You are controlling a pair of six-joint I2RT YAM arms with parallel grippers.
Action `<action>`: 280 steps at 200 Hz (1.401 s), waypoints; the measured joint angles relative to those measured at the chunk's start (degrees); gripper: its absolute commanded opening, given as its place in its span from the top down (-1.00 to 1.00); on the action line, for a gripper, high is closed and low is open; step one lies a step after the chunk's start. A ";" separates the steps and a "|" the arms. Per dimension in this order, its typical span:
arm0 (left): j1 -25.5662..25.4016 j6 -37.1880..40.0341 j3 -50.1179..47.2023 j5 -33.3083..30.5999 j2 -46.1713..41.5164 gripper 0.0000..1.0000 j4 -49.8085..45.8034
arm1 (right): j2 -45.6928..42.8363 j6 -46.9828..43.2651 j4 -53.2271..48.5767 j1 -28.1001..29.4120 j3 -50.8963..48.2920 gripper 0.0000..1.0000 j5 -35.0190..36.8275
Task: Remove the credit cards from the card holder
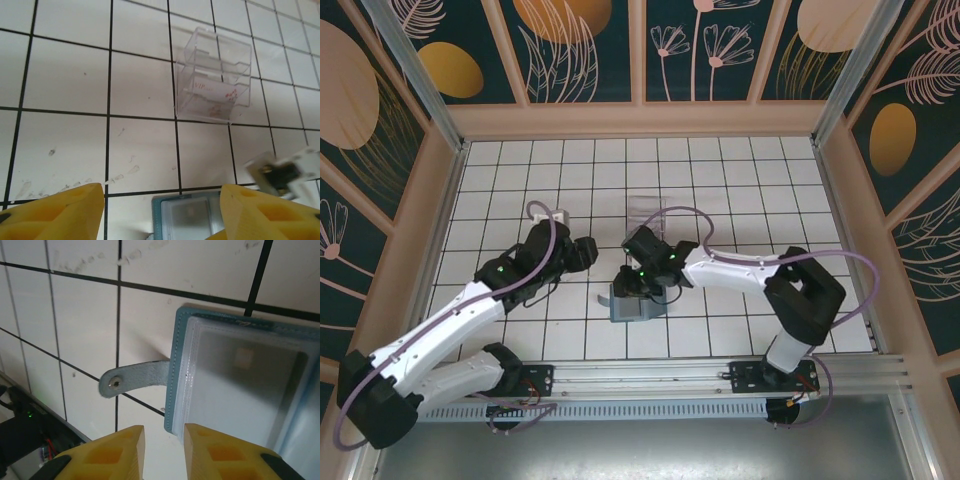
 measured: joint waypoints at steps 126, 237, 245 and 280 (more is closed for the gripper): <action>-0.02 -1.27 -3.34 -0.92 -3.61 -0.28 -0.87 | 7.23 0.22 -0.24 2.36 4.61 0.30 0.92; -0.02 -1.27 -3.34 -0.94 -3.10 -0.25 -0.83 | 8.59 0.20 -7.80 3.52 7.15 0.16 6.99; -0.02 -1.27 -3.34 -0.94 -2.97 -0.25 -0.81 | 8.90 0.20 -8.83 3.76 7.96 0.15 7.87; 0.00 -1.25 -3.34 -0.94 -2.82 -0.25 -0.81 | 11.47 0.20 -14.36 5.29 12.46 0.10 12.07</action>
